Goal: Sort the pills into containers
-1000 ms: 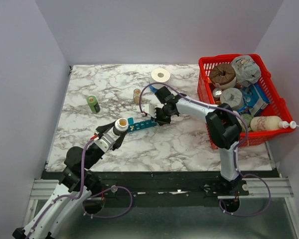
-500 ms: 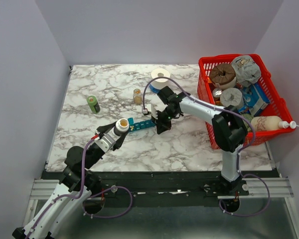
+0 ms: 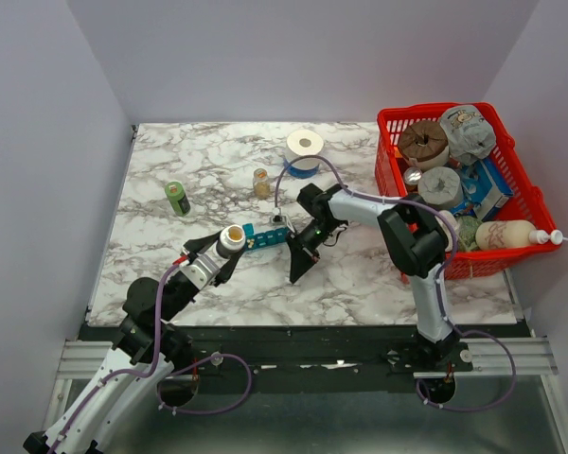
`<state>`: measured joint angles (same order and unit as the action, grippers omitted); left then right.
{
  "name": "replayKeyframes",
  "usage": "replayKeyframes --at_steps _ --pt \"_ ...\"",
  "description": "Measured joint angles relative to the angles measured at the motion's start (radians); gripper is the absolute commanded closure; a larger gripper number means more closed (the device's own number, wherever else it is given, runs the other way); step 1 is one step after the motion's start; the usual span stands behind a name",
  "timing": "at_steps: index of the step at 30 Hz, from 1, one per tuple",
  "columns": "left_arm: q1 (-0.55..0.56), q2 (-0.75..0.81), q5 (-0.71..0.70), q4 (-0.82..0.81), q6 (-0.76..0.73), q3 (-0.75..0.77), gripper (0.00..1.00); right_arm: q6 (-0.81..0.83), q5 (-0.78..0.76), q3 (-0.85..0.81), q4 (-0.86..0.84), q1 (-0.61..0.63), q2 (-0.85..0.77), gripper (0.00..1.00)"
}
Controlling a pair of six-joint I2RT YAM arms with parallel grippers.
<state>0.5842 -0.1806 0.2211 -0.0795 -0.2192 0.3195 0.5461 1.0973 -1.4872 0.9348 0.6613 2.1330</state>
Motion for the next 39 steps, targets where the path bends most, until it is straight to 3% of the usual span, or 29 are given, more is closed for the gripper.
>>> replayKeyframes --at_steps 9,39 --pt "0.000 0.000 0.000 0.000 0.000 0.000 1.00 -0.057 0.113 -0.001 0.024 0.000 0.085 0.95" --pt "0.000 0.000 0.000 0.000 0.002 0.000 1.00 -0.127 0.101 -0.004 0.011 -0.007 0.125 0.83"
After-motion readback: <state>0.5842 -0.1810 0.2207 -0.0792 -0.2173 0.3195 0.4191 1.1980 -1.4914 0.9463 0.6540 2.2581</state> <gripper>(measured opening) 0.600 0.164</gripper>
